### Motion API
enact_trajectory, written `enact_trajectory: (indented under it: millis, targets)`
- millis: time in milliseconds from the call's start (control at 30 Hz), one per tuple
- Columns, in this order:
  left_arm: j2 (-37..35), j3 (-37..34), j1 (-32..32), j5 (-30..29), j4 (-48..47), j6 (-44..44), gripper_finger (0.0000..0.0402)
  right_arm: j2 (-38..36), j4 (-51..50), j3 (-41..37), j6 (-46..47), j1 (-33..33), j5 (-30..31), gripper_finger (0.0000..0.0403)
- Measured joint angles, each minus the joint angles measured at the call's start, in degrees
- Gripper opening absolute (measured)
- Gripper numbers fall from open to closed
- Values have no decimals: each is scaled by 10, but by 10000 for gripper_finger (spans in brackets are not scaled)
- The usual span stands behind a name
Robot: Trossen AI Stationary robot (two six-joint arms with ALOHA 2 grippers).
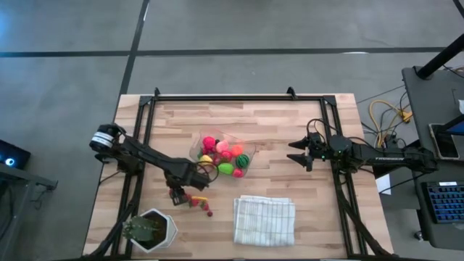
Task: Pick and placing Produce into tupperware
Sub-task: Put the red cherry into the transparent bin
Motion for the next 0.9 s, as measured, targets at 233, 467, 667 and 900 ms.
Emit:
enact_trajectory:
  millis: [233, 467, 667, 900]
  targets:
    - [-33, -15, 1, -4, 17, -14, 216, 0, 0, 0, 0, 0, 0, 329]
    - [-51, -55, 0, -5, 69, -15, 216, 0, 0, 0, 0, 0, 0, 329]
    - [-49, -77, 0, -1, 72, -14, 216, 0, 0, 0, 0, 0, 0, 329]
    - [-49, -95, 0, -1, 97, -14, 216, 0, 0, 0, 0, 0, 0, 329]
